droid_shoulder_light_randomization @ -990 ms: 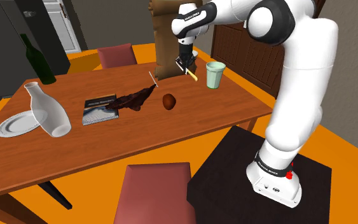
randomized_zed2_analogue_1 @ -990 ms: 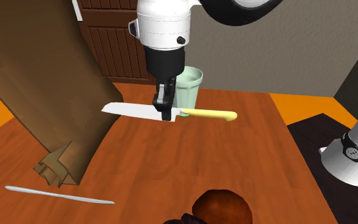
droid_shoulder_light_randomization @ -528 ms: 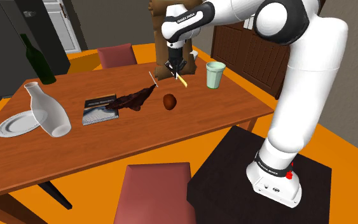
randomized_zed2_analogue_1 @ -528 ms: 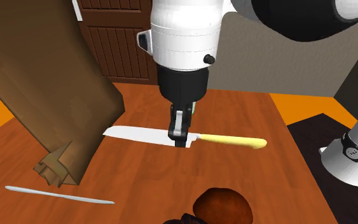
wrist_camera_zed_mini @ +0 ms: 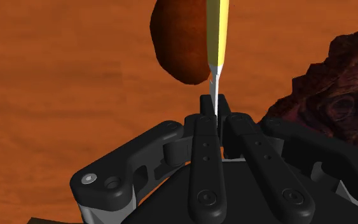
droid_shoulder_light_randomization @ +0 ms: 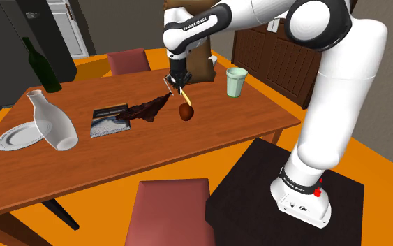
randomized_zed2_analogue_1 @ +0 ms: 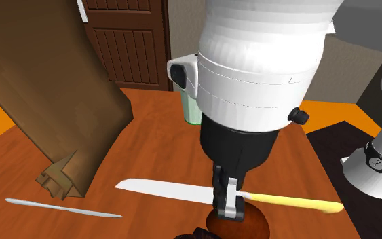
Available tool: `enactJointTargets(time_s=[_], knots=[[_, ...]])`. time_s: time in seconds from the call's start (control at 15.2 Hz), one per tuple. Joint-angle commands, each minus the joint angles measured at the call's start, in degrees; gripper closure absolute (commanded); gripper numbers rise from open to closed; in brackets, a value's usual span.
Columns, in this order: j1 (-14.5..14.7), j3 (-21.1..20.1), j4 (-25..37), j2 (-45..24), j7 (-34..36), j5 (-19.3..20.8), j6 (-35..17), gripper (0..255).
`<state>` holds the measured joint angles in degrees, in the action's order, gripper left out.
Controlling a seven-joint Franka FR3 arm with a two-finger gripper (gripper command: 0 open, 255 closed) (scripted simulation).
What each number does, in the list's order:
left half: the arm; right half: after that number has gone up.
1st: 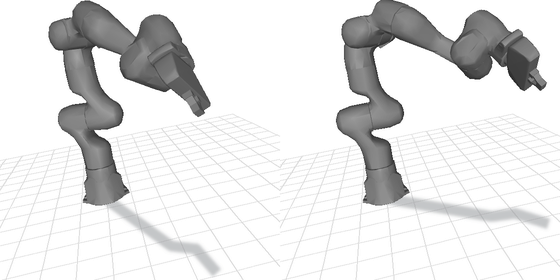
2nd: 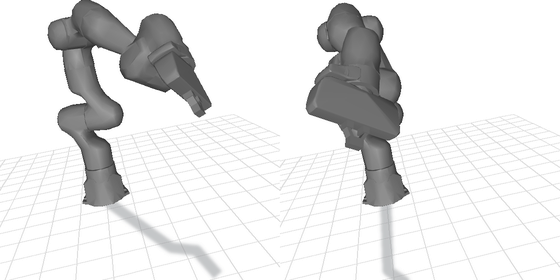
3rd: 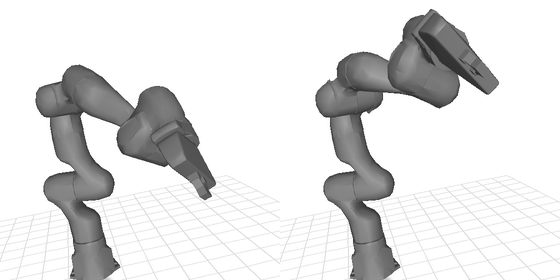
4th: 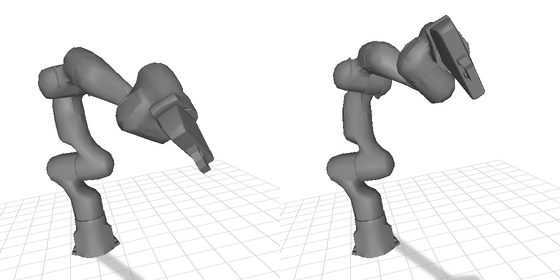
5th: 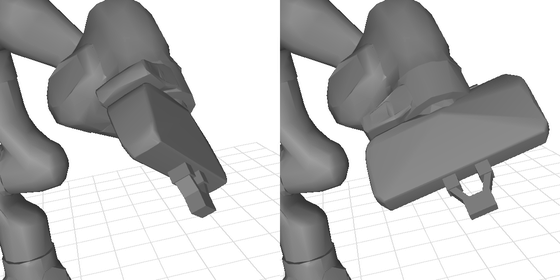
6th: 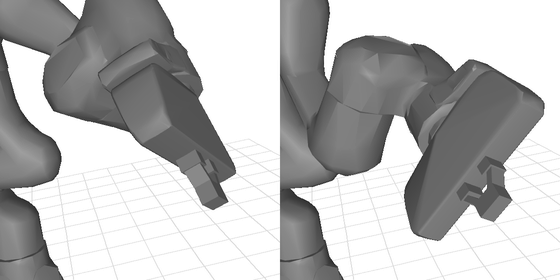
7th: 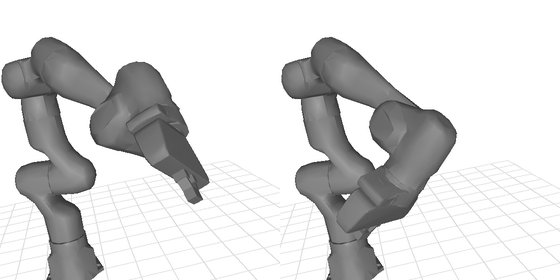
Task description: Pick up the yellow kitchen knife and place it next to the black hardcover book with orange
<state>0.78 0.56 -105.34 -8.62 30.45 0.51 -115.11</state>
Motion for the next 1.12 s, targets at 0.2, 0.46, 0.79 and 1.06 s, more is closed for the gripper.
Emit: enactJointTargets(time_s=[0.2,0.46,0.79,1.06], knots=[[3.81,-2.69,1.03,-0.57,6.8,0.61,0.52,255],[6.86,-4.72,2.97,-1.99,12.04,1.17,1.14,255],[10.76,-7.07,7.02,-4.93,18.48,2.09,2.41,255],[14.02,-8.68,11.66,-8.22,23.46,3.03,3.91,255]])
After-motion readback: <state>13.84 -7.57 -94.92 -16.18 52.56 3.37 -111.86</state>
